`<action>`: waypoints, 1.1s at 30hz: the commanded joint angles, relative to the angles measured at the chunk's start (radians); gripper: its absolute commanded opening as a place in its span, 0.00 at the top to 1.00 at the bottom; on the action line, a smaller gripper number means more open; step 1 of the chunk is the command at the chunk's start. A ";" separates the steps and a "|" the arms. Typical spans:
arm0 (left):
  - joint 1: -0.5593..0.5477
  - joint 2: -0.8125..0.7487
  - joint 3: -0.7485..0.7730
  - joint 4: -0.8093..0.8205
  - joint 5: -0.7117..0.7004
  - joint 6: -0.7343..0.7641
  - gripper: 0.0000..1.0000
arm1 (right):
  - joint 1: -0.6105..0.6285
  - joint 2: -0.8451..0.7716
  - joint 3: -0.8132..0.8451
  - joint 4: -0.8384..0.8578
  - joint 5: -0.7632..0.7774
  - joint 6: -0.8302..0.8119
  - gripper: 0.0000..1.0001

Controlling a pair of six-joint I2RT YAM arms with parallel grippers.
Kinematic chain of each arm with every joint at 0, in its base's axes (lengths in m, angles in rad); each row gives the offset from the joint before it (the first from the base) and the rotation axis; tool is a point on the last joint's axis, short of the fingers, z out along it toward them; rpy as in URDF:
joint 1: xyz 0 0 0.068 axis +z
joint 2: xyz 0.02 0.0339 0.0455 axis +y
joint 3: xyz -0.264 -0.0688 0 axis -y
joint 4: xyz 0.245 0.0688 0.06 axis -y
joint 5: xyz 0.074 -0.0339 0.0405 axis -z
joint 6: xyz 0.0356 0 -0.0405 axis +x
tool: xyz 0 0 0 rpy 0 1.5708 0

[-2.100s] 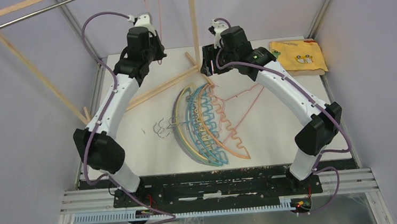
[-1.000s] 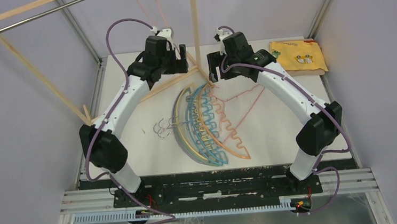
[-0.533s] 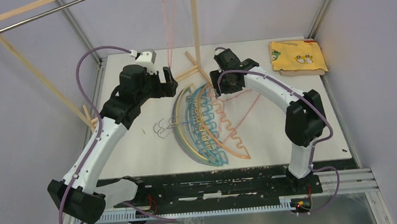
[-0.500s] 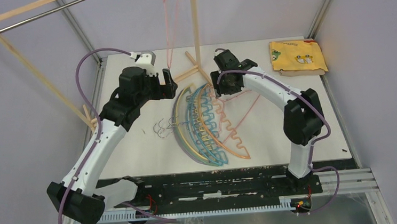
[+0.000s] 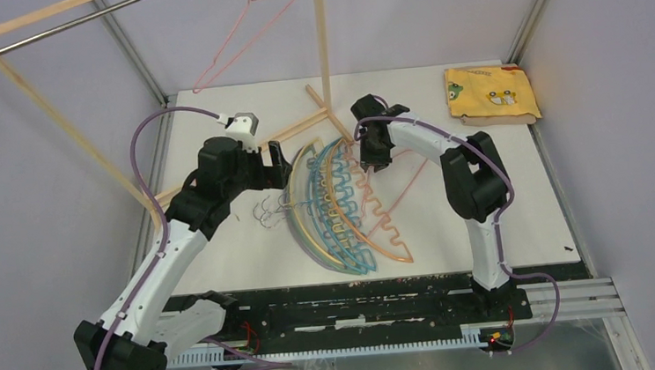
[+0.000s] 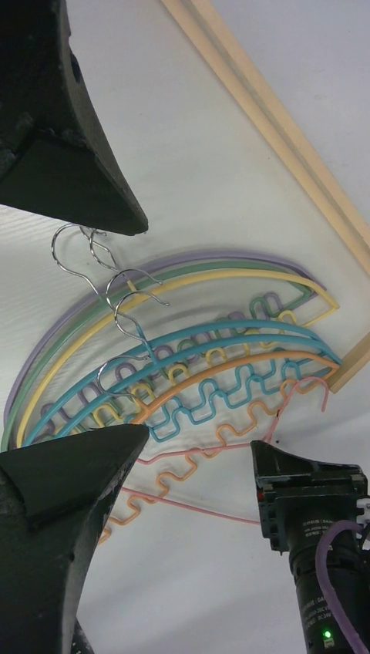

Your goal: Organize the hangers

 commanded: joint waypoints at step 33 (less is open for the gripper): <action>-0.010 -0.042 -0.190 0.413 0.394 -0.167 0.00 | -0.011 -0.333 -0.003 0.134 0.053 0.057 0.99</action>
